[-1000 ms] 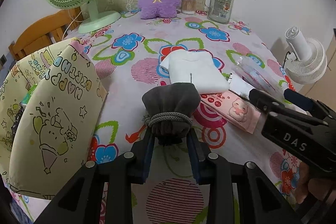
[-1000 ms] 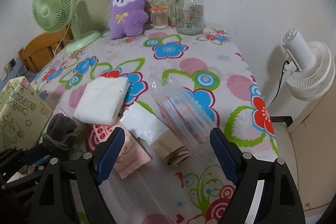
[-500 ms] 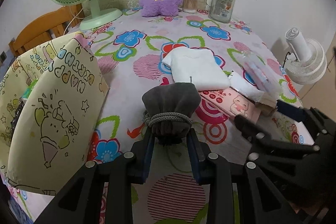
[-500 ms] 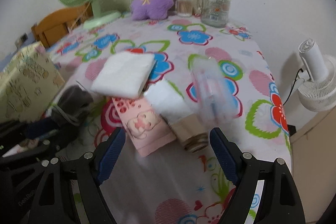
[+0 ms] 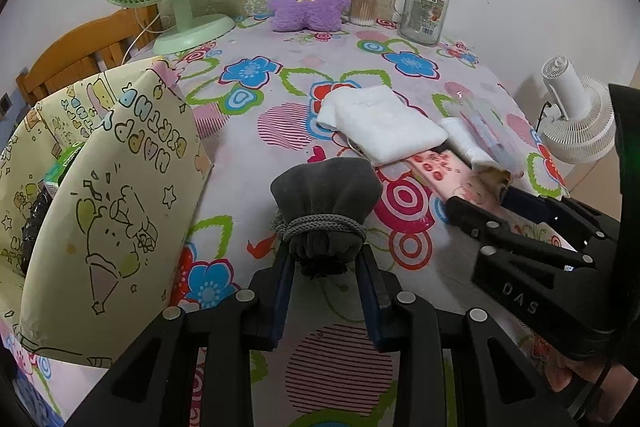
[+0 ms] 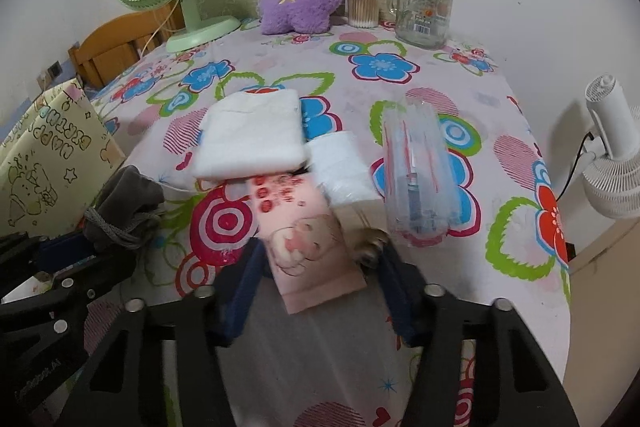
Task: Organize soft objects
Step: 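Grasp the pink wet-wipe pack with the right gripper while the left holds the pouch, then carry the grey pouch with the left gripper toward the basket while the right carries the pink pack, then release the grey pouch into the basket with the left gripper while the right releases the pink pack, then move both grippers from the basket toward the white pad and clear tube package, then close the left gripper on the white cloth pad while the right closes on the clear tube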
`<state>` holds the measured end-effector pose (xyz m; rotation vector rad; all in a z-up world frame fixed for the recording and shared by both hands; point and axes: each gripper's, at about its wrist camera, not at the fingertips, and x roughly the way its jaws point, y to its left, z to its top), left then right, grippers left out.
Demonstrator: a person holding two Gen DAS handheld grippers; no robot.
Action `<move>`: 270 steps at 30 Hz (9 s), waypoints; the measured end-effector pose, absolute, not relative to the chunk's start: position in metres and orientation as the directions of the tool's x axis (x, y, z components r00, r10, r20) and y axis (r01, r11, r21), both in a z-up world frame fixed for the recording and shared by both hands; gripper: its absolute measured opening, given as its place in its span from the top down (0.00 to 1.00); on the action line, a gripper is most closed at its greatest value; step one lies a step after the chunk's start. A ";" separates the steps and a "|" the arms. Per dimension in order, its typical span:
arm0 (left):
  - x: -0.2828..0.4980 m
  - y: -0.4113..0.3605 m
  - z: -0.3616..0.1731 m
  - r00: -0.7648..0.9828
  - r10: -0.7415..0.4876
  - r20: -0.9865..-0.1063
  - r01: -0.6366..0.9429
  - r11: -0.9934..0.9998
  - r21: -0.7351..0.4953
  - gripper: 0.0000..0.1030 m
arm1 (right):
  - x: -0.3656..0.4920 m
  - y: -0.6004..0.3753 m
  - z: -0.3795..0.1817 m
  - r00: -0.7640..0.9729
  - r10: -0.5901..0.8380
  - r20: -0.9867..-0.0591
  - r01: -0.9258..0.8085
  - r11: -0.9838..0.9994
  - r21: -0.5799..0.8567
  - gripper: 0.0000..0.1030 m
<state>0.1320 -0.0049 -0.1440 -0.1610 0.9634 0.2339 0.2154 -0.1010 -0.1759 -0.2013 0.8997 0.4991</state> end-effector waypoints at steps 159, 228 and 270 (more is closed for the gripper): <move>0.022 0.222 -0.055 0.670 0.360 -0.650 -0.575 0.805 -0.147 0.30 | 0.119 0.132 -0.060 0.498 0.548 -0.672 -0.767 0.640 -0.045 0.29; 0.099 0.047 -0.059 0.707 0.224 -0.671 -0.310 0.951 -0.010 0.29 | 0.149 -0.070 -0.068 0.622 0.439 -0.649 -0.541 0.840 0.049 0.28; 0.204 -0.022 -0.115 0.624 0.162 -0.765 -0.183 0.981 0.059 0.29 | 0.227 -0.144 -0.129 0.617 0.312 -0.723 -0.384 0.921 0.070 0.28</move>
